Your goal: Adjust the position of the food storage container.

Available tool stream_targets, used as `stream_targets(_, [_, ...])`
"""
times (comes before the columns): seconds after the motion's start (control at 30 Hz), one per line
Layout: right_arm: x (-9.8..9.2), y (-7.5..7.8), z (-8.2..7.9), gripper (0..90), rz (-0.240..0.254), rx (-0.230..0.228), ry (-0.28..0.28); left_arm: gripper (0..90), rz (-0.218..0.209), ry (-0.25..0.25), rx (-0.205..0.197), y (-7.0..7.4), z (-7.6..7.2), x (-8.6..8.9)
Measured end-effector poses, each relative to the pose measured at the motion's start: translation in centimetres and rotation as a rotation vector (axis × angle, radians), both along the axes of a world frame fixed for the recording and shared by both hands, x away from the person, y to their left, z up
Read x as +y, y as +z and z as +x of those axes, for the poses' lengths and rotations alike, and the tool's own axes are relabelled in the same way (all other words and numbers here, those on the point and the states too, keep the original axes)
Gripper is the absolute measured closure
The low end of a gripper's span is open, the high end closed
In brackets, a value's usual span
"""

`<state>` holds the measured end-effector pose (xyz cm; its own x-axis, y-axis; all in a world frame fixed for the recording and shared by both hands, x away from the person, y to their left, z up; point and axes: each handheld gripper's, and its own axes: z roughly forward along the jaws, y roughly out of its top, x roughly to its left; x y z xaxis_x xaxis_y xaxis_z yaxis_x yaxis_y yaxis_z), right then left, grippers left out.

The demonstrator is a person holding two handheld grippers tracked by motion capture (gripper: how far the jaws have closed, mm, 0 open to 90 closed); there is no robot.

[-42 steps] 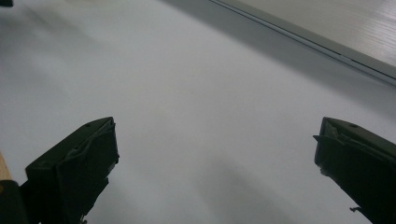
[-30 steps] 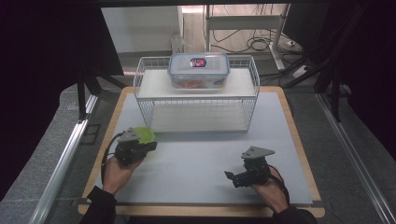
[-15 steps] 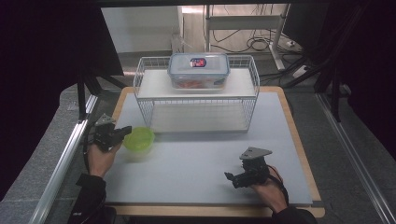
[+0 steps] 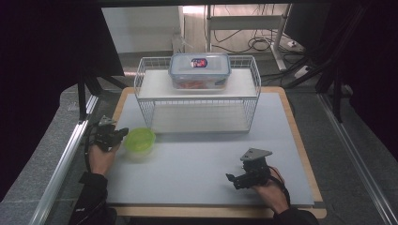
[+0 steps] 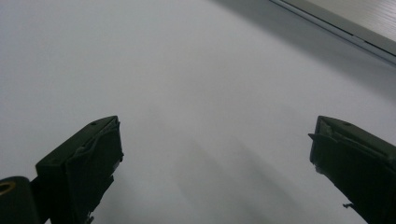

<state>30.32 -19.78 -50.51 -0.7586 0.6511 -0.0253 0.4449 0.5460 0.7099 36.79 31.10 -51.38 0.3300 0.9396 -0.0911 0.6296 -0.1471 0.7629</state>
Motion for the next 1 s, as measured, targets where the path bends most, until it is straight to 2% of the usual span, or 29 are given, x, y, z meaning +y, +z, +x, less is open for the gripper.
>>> stream_targets(0.17, [0.1,-0.2,0.0,2.7,-0.007,0.009,0.004,90.0,-0.009,-0.019,0.007,-0.2,-0.3,-0.8])
stream_targets(0.4, [0.1,-0.2,0.0,2.8,-0.006,0.009,0.005,90.0,-0.006,-0.069,0.015,0.2,-0.8,-3.1])
stream_targets(0.73, [-0.1,-0.1,0.1,2.8,0.013,0.015,-0.003,90.0,-0.037,-0.138,0.032,0.3,-2.5,-6.4])
stream_targets(1.0, [-0.1,-0.2,0.1,2.8,0.016,0.020,-0.003,90.0,-0.038,-0.192,0.041,0.4,-3.3,-8.4])
